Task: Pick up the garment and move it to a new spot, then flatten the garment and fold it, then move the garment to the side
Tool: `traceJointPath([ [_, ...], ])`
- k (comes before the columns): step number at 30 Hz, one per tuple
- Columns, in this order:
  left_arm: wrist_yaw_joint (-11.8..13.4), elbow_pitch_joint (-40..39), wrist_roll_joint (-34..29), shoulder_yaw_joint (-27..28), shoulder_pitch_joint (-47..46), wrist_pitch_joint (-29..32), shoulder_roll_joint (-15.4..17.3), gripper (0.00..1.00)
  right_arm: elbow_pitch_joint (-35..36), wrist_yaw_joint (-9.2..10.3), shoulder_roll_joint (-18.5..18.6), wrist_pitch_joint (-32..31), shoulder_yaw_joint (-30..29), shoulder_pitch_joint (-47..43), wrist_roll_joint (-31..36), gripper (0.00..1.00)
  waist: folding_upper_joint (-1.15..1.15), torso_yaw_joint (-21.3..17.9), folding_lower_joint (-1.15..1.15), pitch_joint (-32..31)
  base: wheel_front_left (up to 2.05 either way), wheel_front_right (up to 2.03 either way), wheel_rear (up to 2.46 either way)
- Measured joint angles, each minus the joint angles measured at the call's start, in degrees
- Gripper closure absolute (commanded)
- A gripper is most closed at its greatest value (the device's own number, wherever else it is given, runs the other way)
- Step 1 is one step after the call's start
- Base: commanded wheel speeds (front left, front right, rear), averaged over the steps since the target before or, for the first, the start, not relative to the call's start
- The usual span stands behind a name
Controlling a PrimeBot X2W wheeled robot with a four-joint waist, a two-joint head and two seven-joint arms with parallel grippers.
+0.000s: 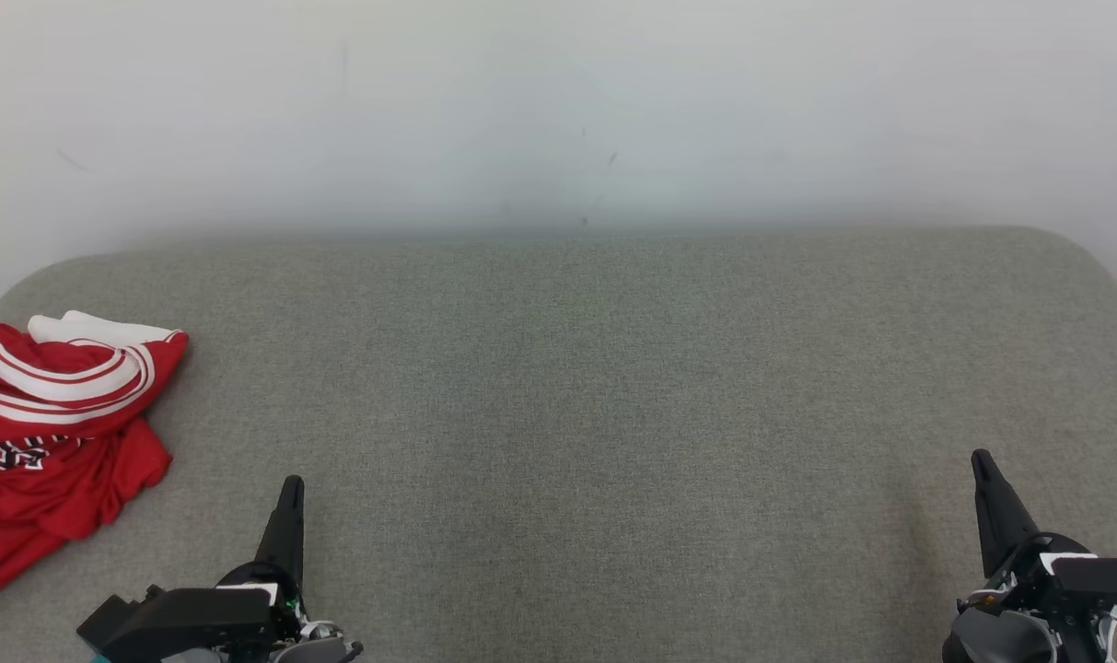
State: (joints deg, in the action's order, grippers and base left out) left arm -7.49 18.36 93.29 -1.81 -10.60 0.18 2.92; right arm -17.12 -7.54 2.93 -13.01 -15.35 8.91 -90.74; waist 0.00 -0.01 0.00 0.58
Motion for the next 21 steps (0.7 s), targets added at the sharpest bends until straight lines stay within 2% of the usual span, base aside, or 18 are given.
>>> traceJointPath([
  [21,0.0,0.0,0.0,0.0,0.0,0.0,0.0,1.00,0.0,0.00,0.0,0.0,0.0,0.0,0.0,1.00,0.00,0.0,0.00,0.0,0.00,0.00,0.00],
])
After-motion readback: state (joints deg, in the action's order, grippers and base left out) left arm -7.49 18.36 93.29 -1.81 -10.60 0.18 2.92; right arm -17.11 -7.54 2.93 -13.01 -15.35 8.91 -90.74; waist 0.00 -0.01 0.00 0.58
